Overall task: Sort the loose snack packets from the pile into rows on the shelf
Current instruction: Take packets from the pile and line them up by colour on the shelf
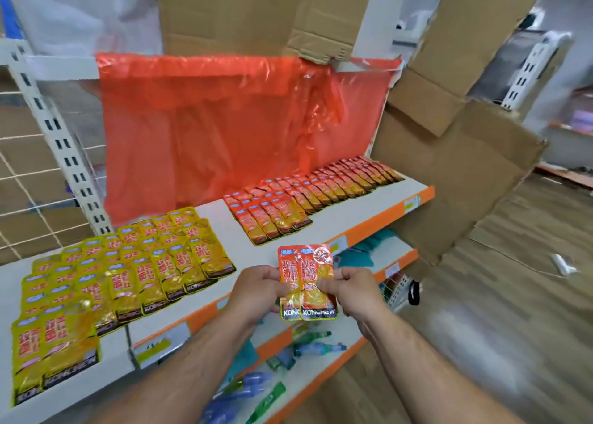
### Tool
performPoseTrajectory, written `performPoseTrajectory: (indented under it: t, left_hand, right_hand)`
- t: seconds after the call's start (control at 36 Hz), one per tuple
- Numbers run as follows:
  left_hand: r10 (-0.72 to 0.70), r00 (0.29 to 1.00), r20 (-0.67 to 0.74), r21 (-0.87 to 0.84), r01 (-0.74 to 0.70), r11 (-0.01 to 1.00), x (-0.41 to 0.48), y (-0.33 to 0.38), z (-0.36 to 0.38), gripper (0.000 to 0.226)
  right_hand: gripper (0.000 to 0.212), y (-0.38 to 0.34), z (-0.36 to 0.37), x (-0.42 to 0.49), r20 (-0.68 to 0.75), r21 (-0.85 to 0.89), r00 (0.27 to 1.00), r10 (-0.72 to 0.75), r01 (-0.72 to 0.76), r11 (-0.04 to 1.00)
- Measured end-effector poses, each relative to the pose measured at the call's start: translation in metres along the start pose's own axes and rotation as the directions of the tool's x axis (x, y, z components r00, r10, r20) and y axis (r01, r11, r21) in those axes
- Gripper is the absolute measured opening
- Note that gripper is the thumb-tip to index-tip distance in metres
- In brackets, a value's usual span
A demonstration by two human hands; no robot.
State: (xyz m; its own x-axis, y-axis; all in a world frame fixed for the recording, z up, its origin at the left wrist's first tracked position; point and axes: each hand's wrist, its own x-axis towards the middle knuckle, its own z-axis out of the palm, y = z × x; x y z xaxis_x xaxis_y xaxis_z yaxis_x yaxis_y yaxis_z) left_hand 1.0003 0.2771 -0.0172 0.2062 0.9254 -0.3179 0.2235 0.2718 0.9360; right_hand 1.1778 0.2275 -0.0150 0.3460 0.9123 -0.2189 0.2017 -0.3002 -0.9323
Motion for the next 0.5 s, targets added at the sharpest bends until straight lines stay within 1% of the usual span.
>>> performPoseTrajectory:
  t: [0.11,0.22,0.28,0.33,0.42,0.5]
  left_hand:
    - [0.002,1.000,0.017,-0.047,-0.001,0.999,0.040,0.016,0.012,0.005]
    - [0.016,1.000,0.023,-0.087,-0.014,0.996,0.076,0.037,0.019,0.016]
    - [0.011,1.000,0.009,-0.106,-0.010,0.994,0.093,0.045,0.020,0.025]
    - [0.012,1.000,-0.029,-0.101,-0.015,0.995,0.109,0.048,0.022,0.025]
    - [0.018,0.996,-0.083,-0.056,-0.023,0.998,0.128,0.052,0.026,0.017]
    - [-0.001,0.988,-0.153,-0.045,-0.006,0.999,0.148,0.054,0.031,0.017]
  right_hand:
    - [0.029,-0.002,-0.002,0.040,-0.070,0.056,0.997,0.007,-0.003,0.998]
    - [0.032,-0.011,-0.002,0.084,-0.139,0.022,0.990,-0.025,0.028,0.999]
    - [0.037,-0.018,-0.004,0.102,-0.124,0.012,0.992,-0.029,0.031,0.999]
    - [0.040,-0.021,-0.005,0.120,-0.103,0.020,0.994,-0.030,0.032,0.999]
    - [0.026,-0.022,-0.006,0.147,-0.074,0.063,0.997,-0.001,0.006,0.998]
    - [0.020,-0.023,-0.010,0.173,-0.009,0.086,1.000,0.010,-0.010,0.996]
